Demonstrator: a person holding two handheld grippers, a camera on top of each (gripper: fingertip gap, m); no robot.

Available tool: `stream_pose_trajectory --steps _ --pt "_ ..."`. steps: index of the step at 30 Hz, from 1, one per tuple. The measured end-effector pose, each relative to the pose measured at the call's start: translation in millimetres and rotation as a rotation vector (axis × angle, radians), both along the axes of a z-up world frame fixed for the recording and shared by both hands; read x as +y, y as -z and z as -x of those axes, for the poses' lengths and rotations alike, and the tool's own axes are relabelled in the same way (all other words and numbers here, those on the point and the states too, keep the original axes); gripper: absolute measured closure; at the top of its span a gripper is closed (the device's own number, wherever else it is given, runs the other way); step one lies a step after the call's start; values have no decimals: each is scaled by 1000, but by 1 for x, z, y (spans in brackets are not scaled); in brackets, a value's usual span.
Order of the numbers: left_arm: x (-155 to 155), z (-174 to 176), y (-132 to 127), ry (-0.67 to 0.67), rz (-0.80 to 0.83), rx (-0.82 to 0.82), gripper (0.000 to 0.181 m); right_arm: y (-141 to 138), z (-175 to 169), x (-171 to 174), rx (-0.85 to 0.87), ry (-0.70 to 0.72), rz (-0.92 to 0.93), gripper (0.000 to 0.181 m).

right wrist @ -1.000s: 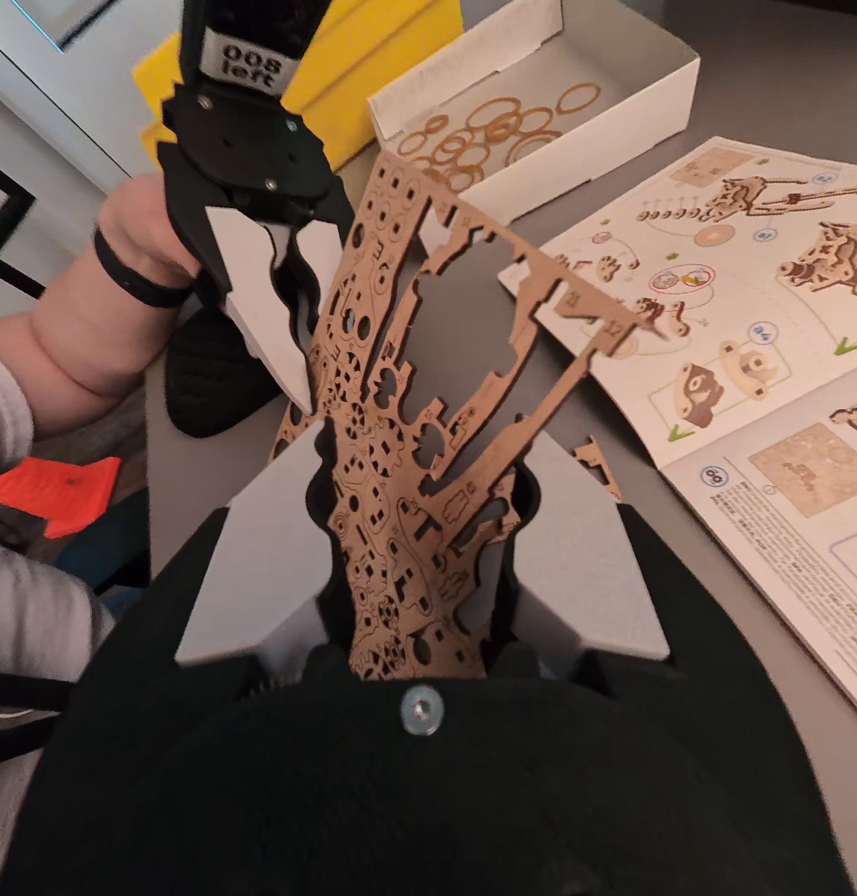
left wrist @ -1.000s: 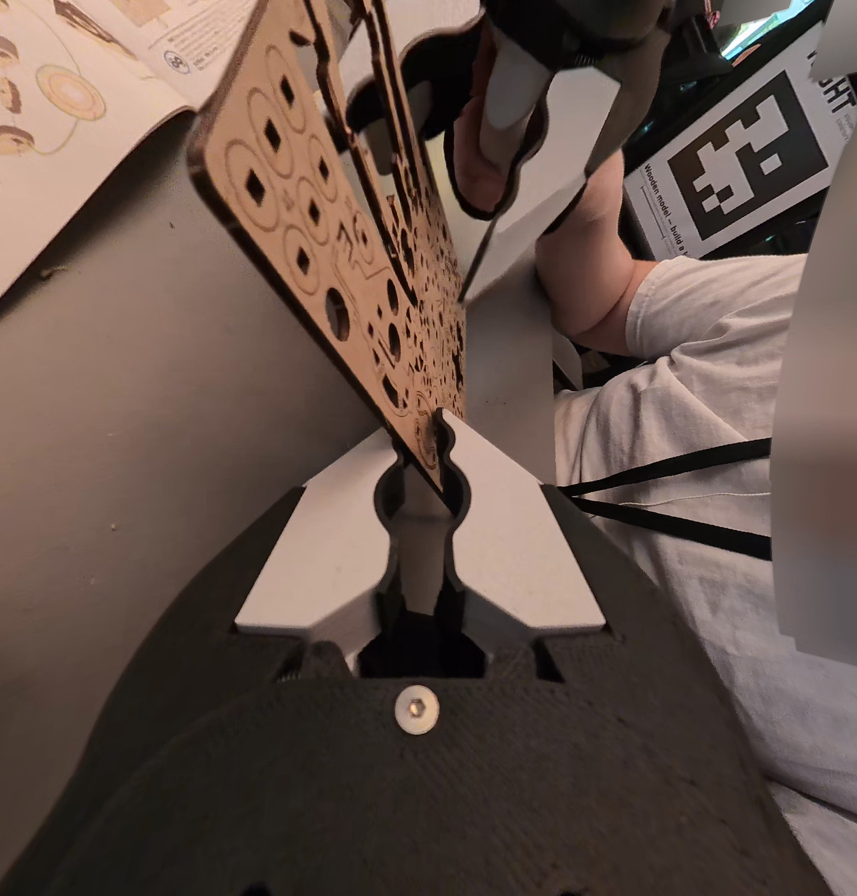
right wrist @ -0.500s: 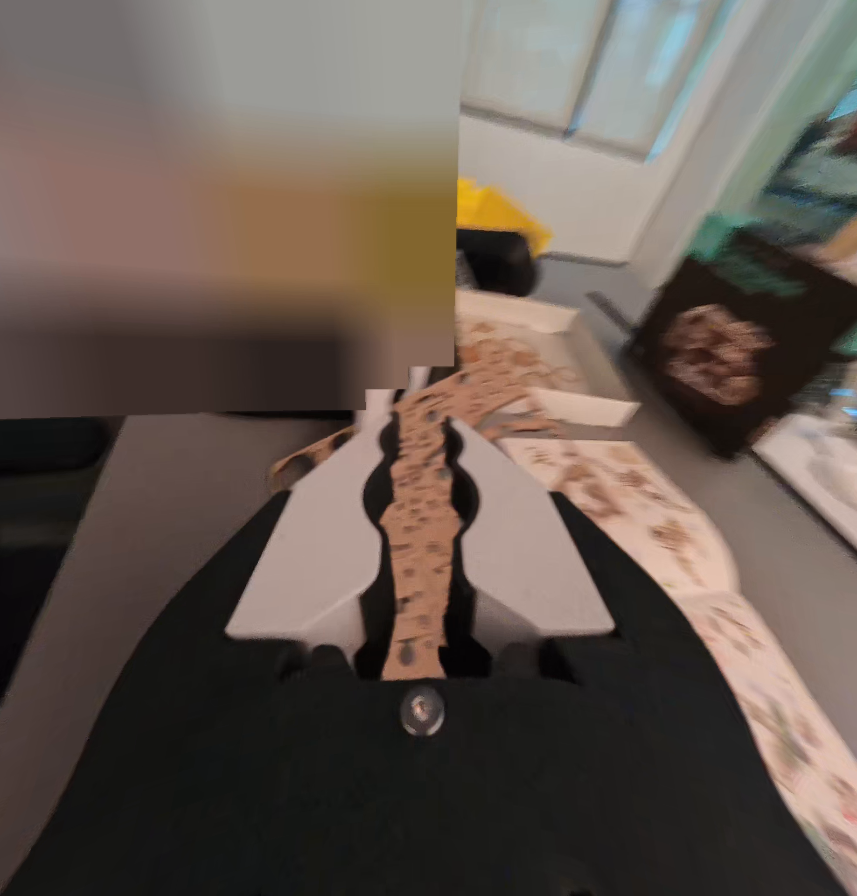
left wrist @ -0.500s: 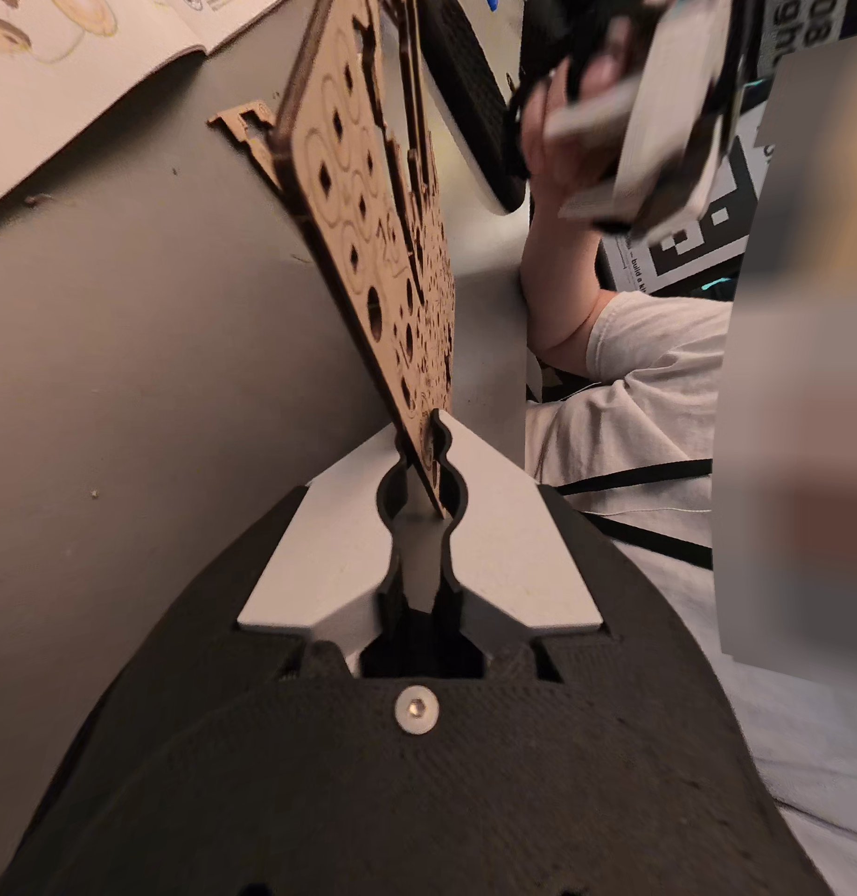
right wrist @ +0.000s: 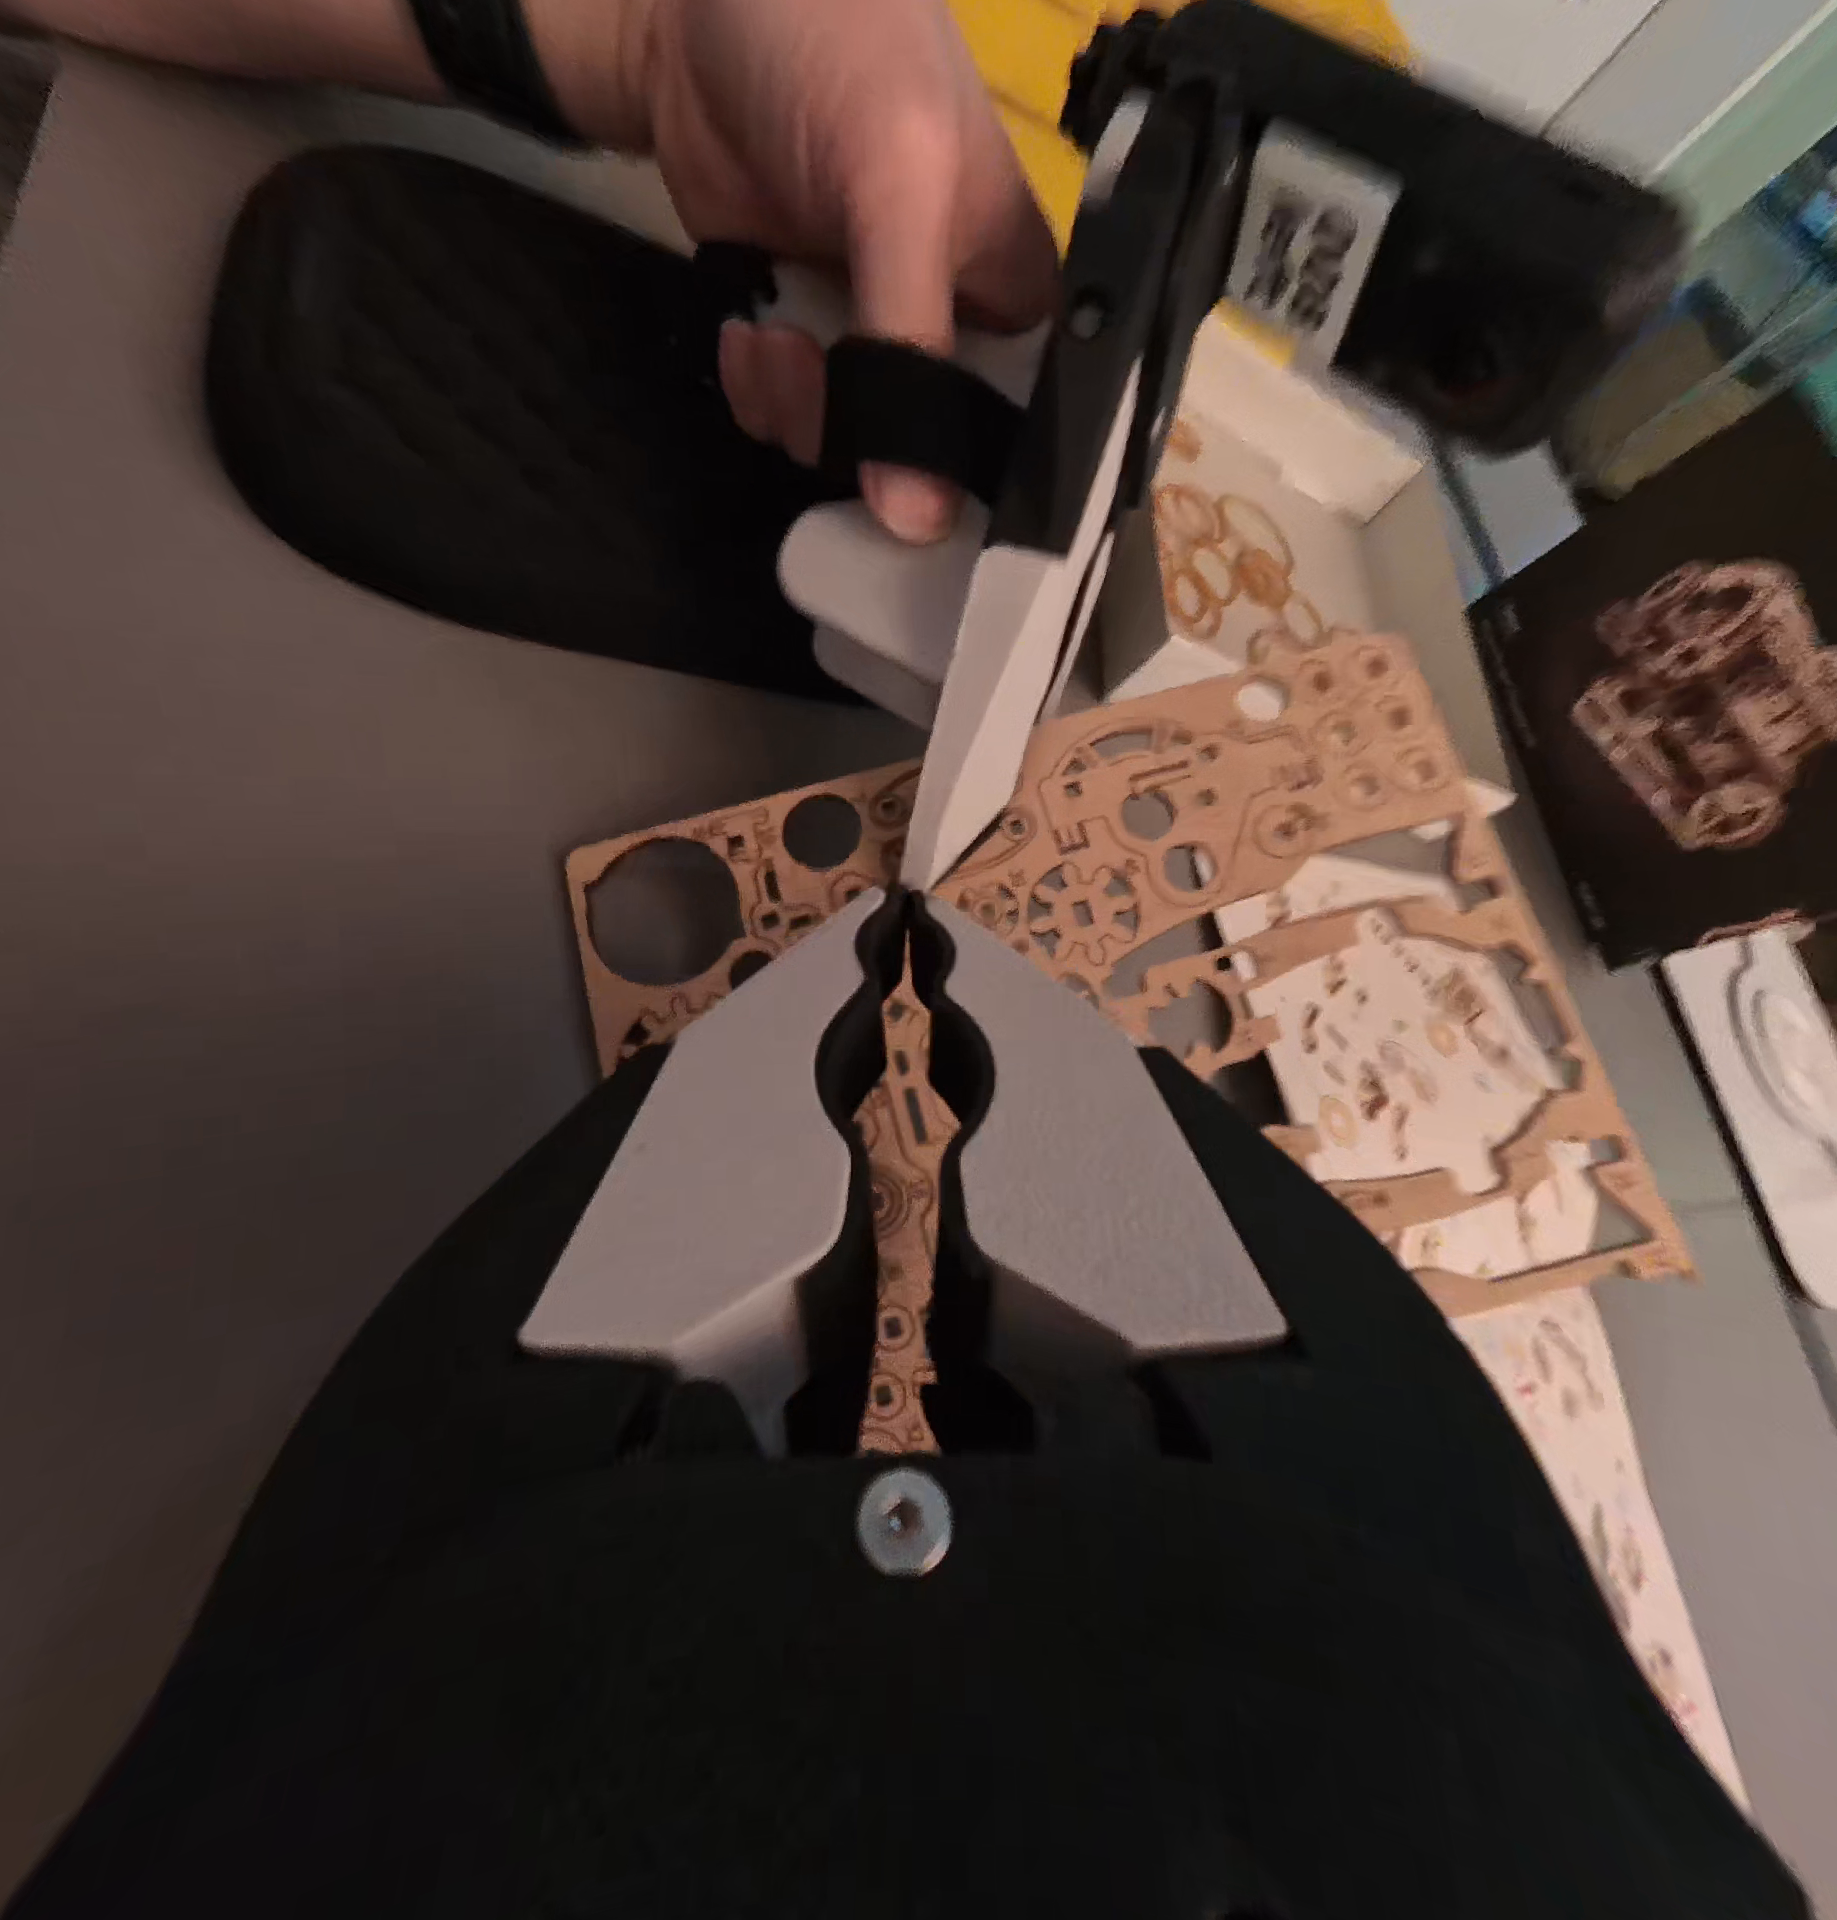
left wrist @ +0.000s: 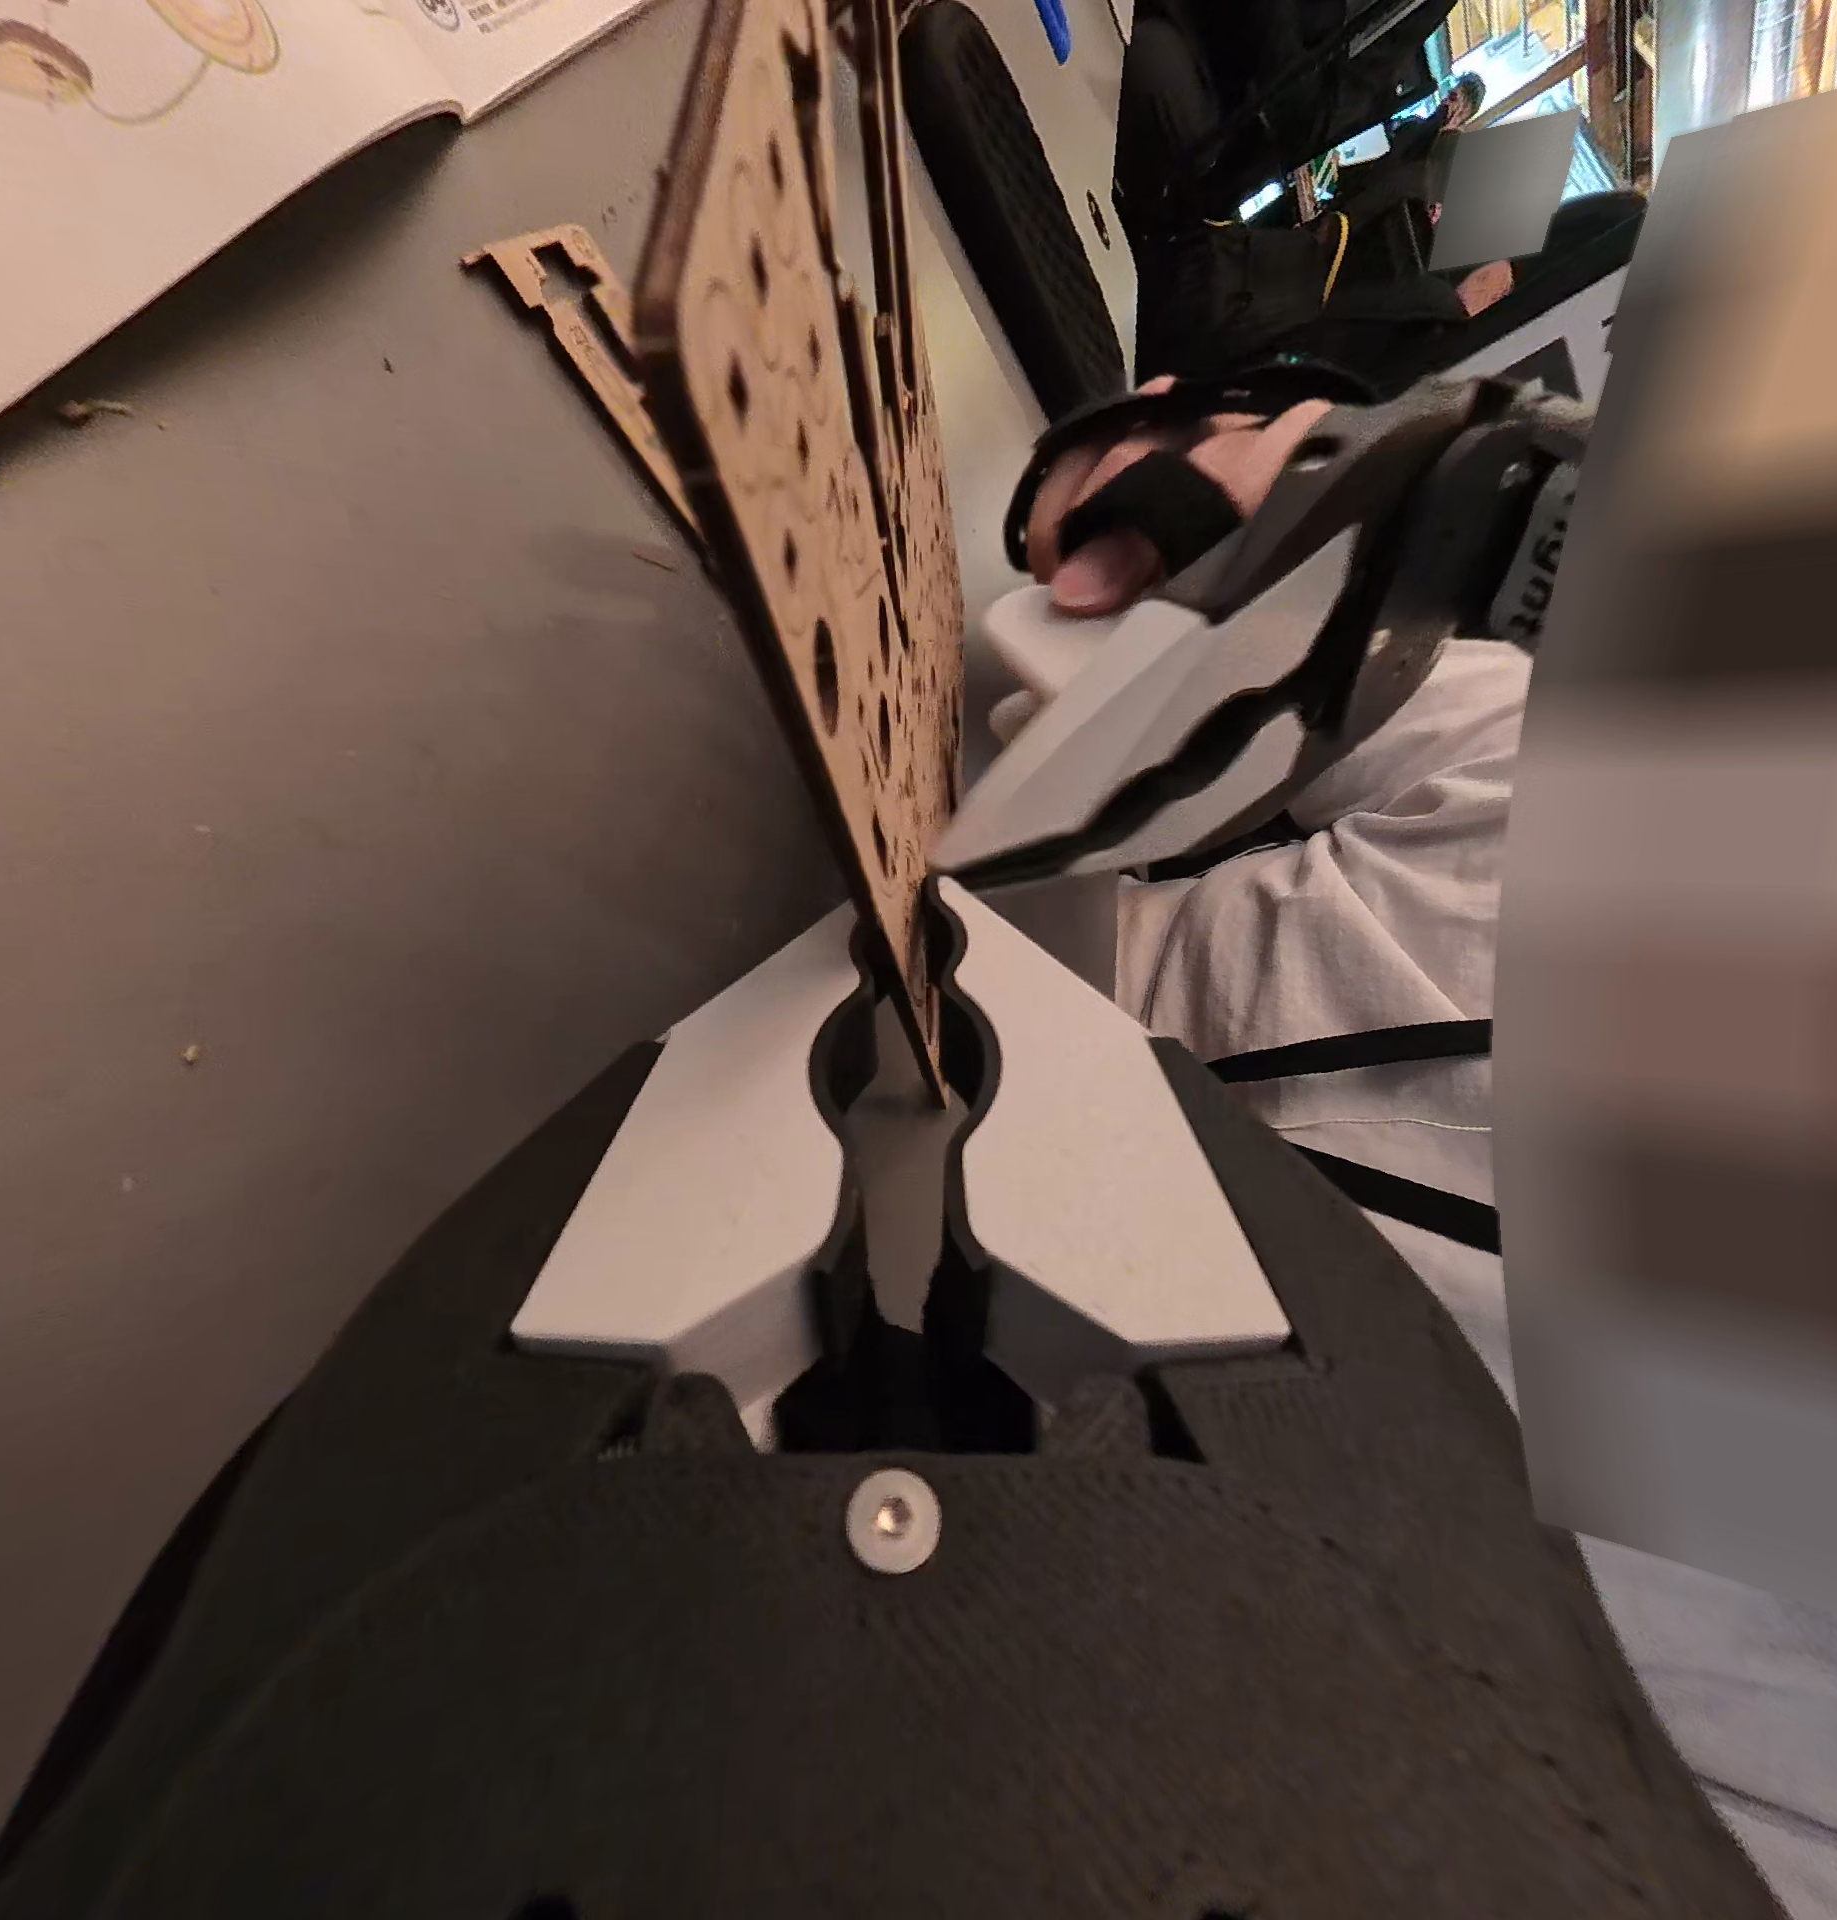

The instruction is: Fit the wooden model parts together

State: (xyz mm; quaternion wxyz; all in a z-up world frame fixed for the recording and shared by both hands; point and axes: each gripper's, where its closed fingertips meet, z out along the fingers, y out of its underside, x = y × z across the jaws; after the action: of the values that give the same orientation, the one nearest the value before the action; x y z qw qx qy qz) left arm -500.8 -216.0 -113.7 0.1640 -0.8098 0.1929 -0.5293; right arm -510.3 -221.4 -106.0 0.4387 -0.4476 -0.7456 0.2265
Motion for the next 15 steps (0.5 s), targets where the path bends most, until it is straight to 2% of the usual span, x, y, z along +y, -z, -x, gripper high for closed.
stream_pose_trajectory --steps 2,12,15 --pt "1 1 2 -10 10 7 179 9 1 4 -44 33 1 181" --pt "1 1 0 -5 19 -25 180 5 0 5 -13 49 30 181" --pt "1 1 -1 -4 22 -31 180 -2 2 7 25 61 -28 181"
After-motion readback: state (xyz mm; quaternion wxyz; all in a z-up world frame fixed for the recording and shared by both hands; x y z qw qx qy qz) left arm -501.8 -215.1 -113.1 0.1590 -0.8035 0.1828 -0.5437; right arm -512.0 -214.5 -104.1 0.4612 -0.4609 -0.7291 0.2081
